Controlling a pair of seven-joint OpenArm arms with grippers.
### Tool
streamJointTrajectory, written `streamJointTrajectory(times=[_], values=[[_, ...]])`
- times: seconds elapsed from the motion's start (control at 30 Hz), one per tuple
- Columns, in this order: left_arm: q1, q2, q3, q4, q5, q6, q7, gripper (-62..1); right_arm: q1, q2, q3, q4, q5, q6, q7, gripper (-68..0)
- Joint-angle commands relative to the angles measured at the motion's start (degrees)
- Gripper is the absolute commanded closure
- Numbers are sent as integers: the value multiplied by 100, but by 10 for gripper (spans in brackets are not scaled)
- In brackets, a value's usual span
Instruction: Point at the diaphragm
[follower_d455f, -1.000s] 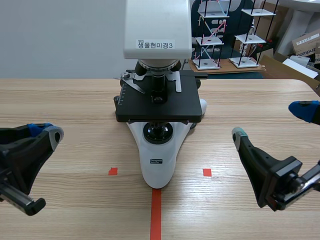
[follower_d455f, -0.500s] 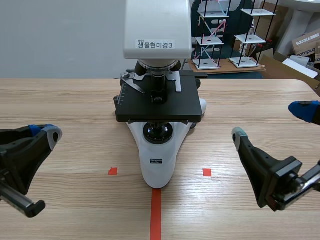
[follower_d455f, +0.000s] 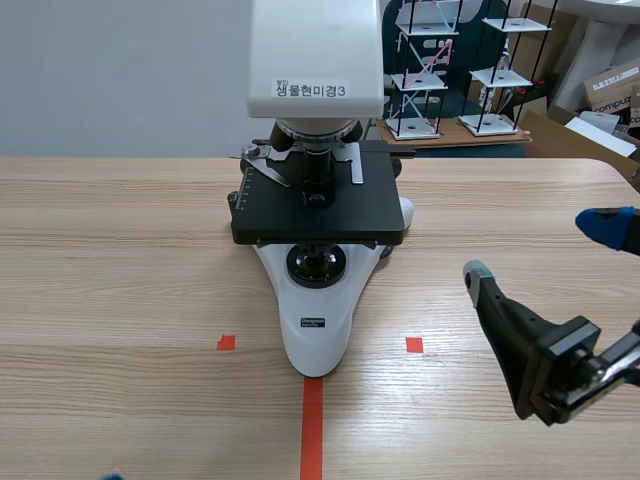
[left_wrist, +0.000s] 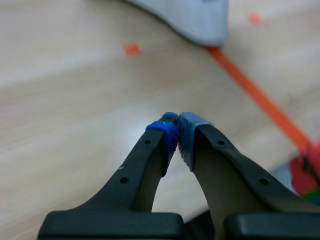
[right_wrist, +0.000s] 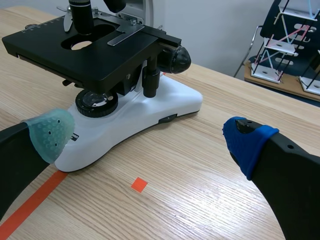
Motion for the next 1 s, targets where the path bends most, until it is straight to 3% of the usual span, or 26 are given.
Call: streamJointTrajectory(times=[0.0,0.1,0.17,0.3,0.4,0.73,0.97], values=[[-450,234,39,-11,186,-59,203,-27,50,44,7,138,61,-2,83,-679],[-929,483,146,-472,267,-236,708,-36,48,44,7,138,61,-2,81,-679],[-1102,564,160,-588,293,-232,664,-42,48,44,7,138,61,-2,48,-679],[-1172,564,146,-581,170,-280,-859,-40,48,44,7,138,61,-2,-116,-679],[-1351,581,157,-557,267,-599,-782,-40,48,44,7,138,61,-2,-157,-679],[-2153,688,157,-564,308,-610,-671,-40,50,44,7,138,61,-9,-155,-679],[-2304,1029,157,-614,909,-730,-688,-40,50,44,7,138,61,-24,-157,-679]])
